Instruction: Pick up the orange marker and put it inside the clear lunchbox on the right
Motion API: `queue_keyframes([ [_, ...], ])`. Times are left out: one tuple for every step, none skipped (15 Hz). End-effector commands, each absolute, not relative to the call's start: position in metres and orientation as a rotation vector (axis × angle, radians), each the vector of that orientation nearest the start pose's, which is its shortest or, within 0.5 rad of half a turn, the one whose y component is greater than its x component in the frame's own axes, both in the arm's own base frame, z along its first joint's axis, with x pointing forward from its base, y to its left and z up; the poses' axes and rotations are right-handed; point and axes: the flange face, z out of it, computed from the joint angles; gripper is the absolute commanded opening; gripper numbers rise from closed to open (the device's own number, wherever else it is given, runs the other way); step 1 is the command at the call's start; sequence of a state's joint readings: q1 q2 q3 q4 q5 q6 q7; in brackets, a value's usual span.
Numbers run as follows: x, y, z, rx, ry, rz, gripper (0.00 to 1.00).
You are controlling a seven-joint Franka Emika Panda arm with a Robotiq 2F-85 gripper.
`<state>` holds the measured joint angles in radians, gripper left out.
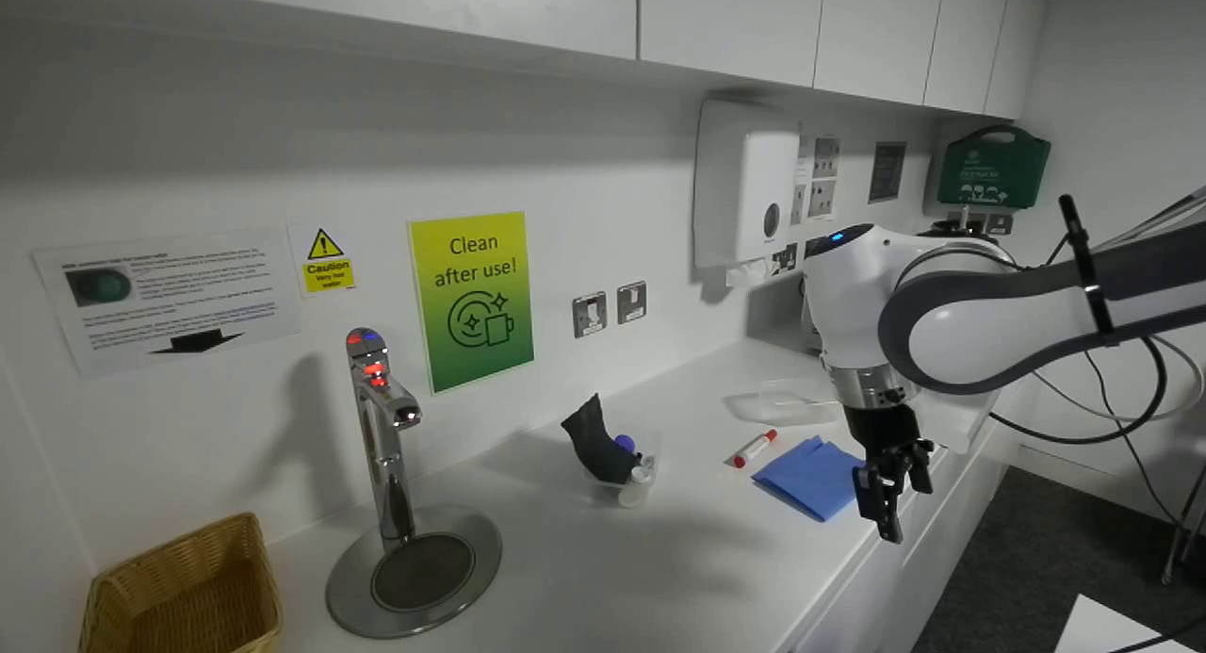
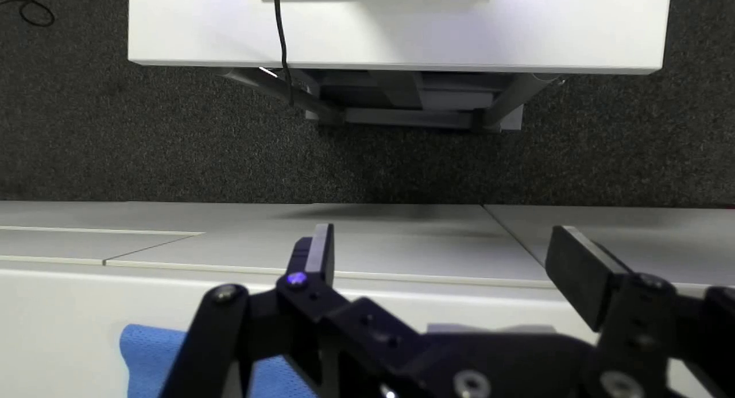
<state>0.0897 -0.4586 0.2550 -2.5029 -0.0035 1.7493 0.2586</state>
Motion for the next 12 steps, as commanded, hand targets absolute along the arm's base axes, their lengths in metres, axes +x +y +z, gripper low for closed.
queue_keyframes([
  [0.3463,0.1243,0.4185,-3.309,-0.074,0.44,1.0],
  [0.3463,0.1243,0.4185,-3.309,-0.074,0.44,1.0],
  [0.3463,0.1243,0.4185,-3.309,-0.074,0.44,1.0],
  [0.3463,0.1243,0.4185,-3.309,-0.074,0.44,1.0],
  [0.3463,0.1243,0.4185,-3.309,-0.074,0.44,1.0],
  [0.3463,0.1243,0.4185,-3.309,-0.074,0.44,1.0],
  [0.3463,0.1243,0.4185,-3.309,-0.074,0.44,1.0],
  [0.3463,0.1243,0.4185,-3.309,-0.074,0.44,1.0],
  [0.3463,0.1243,0.4185,-3.309,-0.074,0.44,1.0],
  [0.3463,0.1243,0.4185,-3.309,-0.074,0.44,1.0],
  [0.3492,0.1228,0.4175,-3.304,-0.01,0.443,1.0],
  [0.3517,0.1211,0.4171,-3.293,0.071,0.432,1.0],
])
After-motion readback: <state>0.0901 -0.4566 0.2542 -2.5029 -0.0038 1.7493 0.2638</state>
